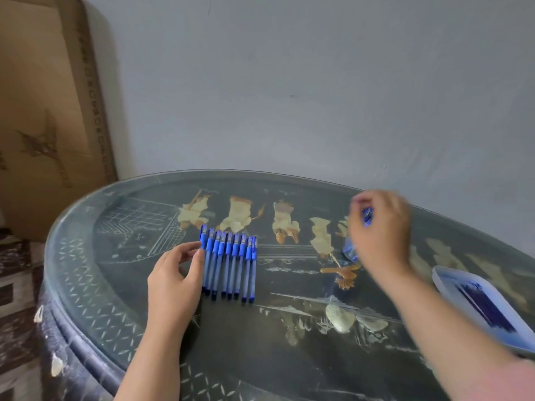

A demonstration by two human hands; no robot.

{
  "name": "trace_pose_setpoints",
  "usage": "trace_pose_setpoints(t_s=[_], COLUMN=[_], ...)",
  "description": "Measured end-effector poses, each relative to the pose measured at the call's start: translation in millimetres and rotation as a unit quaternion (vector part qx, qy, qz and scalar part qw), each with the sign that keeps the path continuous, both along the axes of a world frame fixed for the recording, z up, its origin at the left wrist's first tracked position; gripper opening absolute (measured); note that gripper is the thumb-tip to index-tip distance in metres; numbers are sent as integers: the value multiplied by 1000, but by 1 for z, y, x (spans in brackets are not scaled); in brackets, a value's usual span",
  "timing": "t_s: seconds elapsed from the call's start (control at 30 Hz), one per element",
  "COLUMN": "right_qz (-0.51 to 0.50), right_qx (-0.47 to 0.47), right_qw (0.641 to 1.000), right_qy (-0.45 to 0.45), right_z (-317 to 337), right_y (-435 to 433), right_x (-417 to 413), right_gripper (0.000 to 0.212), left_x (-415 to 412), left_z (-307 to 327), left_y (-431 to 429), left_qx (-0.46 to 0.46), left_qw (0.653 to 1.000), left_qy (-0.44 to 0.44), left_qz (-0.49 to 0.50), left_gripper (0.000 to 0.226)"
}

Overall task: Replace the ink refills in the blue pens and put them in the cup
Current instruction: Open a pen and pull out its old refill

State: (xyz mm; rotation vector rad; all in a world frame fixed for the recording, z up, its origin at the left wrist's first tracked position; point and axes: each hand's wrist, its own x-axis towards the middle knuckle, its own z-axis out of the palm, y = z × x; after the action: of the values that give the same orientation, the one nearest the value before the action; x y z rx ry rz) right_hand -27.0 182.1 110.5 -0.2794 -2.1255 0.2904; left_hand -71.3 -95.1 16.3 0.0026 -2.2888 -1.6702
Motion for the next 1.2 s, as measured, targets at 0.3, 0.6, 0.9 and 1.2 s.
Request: trace_pose_setpoints(t_s=[0.3,0.6,0.9,1.2], right_qz=[52,-14,-54,81], right_qx=[-263,-238,-291,-266], right_qw=[902,895,889,919], right_qy=[-338,-377,-350,-280], right_z=[-80,-78,-74,-45], right_y=[-114,-130,-124,-68], right_x=[-30,-45,-47,31], right_gripper=[31,35,34,8], left_x=[-1,-2,-2,15], left_z=[-1,-3,-4,4], left_y=[-3,-2,-4,4], left_qx=[9,22,19,-88], left_qw=[1000,1000,1000,986], left_qy=[-4,-11,-11,104], left_qz=[-2,-6,-19,-96], left_gripper=[18,17,13,38])
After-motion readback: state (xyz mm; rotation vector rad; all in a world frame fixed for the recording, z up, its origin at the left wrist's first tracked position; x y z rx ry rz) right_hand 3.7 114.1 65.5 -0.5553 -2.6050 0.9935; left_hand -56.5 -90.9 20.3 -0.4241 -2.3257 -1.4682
